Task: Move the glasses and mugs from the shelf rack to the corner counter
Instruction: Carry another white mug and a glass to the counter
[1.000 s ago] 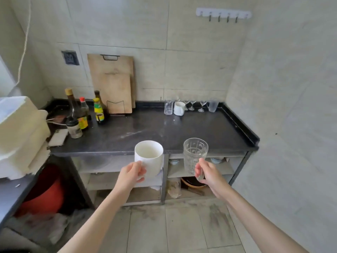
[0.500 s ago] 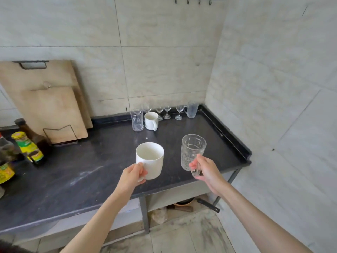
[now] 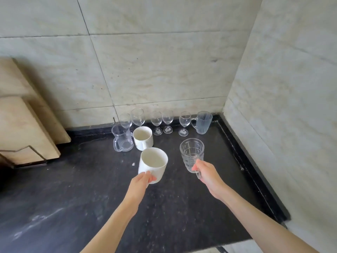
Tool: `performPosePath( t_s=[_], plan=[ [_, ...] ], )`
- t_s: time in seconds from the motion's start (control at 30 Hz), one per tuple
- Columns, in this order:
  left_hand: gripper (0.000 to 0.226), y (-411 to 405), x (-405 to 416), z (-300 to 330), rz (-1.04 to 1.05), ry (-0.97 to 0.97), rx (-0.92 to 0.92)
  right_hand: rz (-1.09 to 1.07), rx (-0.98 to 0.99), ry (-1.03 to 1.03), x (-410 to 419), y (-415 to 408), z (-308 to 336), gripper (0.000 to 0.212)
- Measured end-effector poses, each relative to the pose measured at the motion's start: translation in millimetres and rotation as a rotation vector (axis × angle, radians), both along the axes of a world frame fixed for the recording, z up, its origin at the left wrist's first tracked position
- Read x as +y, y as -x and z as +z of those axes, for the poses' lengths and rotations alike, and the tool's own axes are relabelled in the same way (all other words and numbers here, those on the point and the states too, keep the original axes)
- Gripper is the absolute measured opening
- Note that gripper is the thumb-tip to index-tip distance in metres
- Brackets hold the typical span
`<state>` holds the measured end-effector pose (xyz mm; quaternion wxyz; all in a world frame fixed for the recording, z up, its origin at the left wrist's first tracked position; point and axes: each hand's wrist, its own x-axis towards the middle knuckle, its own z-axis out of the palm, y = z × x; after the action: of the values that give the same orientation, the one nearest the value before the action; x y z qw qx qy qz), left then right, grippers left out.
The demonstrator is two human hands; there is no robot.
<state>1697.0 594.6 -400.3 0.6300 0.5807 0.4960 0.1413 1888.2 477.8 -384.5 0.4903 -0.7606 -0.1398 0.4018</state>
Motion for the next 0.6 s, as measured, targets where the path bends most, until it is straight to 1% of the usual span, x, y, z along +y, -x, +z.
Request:
performPosePath(
  t_s=[0.13, 0.3, 0.47, 0.6],
  plan=[
    [0.033, -44, 16, -12, 0.028, 0.027, -0.026, 0.065, 0.035, 0.028, 30, -43, -25, 0.029],
    [0.034, -86, 40, -31, 0.034, -0.009, -0.022, 0.095, 0.097, 0.021, 69, -76, -54, 0.033],
    [0.033, -114, 55, -54, 0.031, 0.0, -0.013, 0.094, 0.125, 0.023, 98, -98, -79, 0.032],
    [0.033, -127, 63, -66, 0.045, -0.004, -0.025, 0.119, 0.109, 0.043, 111, -109, -91, 0.034]
  ],
)
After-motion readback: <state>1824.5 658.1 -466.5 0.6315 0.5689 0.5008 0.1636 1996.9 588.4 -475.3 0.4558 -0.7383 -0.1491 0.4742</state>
